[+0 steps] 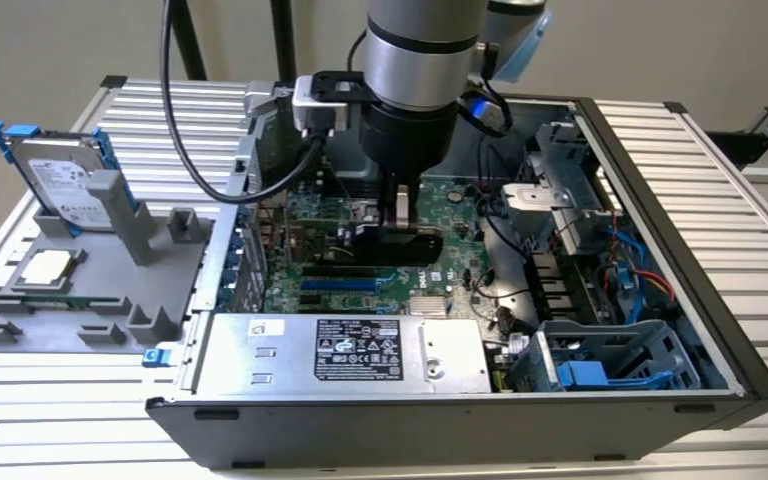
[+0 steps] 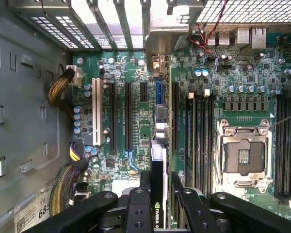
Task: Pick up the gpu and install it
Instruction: 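Insert the gpu into the slot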
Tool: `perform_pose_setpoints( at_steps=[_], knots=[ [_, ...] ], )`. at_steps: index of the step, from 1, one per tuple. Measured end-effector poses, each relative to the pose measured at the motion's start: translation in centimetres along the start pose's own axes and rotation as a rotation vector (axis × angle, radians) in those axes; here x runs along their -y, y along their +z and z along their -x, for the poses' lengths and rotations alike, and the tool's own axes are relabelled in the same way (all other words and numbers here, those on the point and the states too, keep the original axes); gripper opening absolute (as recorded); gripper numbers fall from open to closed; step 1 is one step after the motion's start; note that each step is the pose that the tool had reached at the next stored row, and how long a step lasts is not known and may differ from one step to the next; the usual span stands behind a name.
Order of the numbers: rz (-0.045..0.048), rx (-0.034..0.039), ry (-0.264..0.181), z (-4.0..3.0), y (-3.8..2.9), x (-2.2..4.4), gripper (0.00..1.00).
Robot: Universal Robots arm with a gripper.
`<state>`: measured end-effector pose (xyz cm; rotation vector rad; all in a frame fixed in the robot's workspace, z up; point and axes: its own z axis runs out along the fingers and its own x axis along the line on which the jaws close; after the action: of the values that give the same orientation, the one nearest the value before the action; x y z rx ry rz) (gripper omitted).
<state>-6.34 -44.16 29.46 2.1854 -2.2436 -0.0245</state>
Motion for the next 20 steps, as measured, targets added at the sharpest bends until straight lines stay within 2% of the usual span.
perform_pose_setpoints(
  at_steps=[11, 16, 20],
  knots=[
    [0.0003, -0.0002, 0.000, -0.01, 0.23, -0.32, 0.00],
    [0.0056, -0.0004, 0.000, -0.01, 0.27, -0.40, 0.00],
    [0.0058, -0.0004, 0.000, -0.02, 0.66, -0.53, 0.00]
  ],
)
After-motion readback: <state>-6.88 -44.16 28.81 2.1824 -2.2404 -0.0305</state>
